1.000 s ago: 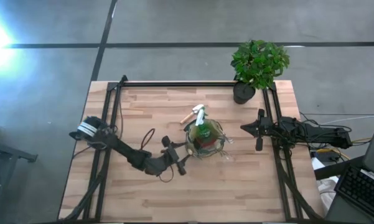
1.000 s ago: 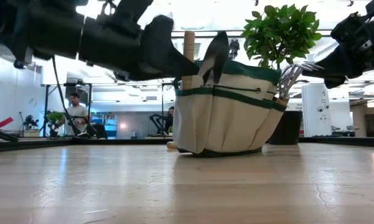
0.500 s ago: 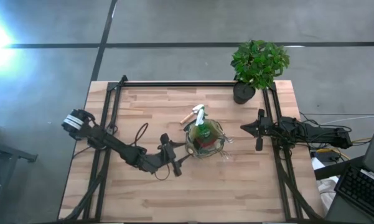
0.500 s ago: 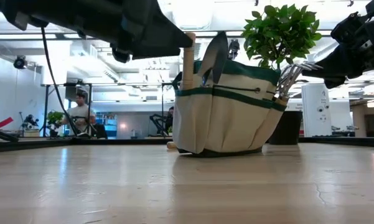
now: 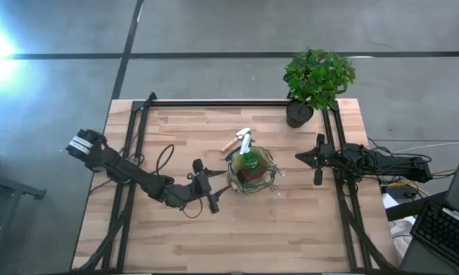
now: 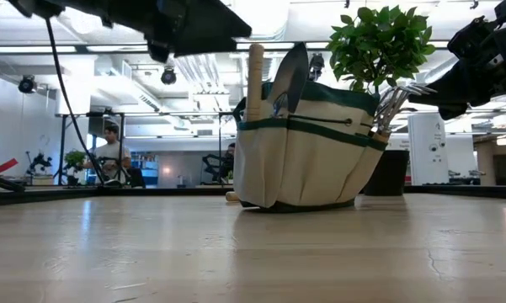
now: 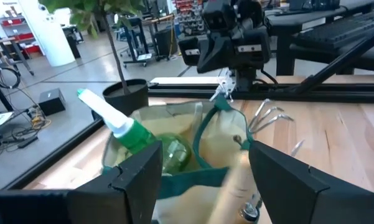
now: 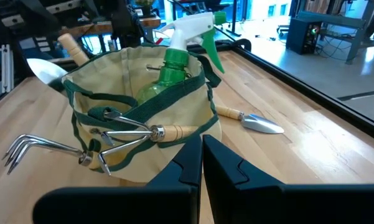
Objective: Pick & Place Garden tools in Gardening bag
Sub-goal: Put the bottom brown trowel into the green gardening bag, then put the brown trowel into the green gardening bag
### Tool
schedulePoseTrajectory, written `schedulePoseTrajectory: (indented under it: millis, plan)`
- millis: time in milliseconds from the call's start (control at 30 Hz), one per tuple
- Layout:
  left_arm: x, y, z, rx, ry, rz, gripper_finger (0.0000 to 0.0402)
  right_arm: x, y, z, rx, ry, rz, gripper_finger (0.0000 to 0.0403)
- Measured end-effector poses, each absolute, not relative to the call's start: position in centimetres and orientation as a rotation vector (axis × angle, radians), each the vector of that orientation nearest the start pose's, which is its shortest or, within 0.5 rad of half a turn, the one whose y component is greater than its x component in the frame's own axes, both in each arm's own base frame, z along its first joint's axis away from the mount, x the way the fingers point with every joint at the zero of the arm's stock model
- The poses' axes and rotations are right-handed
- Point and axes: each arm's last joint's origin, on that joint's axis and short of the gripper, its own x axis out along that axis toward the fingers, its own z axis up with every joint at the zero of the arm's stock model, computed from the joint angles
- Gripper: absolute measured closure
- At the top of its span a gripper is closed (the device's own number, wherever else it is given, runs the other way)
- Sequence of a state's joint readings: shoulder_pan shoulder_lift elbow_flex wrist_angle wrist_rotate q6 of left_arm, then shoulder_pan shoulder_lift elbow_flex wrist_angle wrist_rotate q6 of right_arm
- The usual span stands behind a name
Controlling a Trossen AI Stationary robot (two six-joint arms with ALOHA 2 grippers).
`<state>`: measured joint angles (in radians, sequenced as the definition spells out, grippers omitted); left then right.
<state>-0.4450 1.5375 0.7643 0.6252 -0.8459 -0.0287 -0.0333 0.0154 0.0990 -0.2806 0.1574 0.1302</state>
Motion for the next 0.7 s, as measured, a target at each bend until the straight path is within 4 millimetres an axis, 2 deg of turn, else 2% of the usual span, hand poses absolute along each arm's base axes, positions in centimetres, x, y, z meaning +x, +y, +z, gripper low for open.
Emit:
schedulePoseTrajectory:
  millis: [367,700]
  plan:
    - [27.0,-10.4,25.6,0.071,0.133,0.442,0.0163,8.9,-0.7,16.9,0.117,0.184,-0.202,0.0394]
    - [25.2,-8.8,26.8,0.098,0.146,0.689,0.0163,8.9,-0.7,16.9,0.117,0.184,-0.202,0.0394]
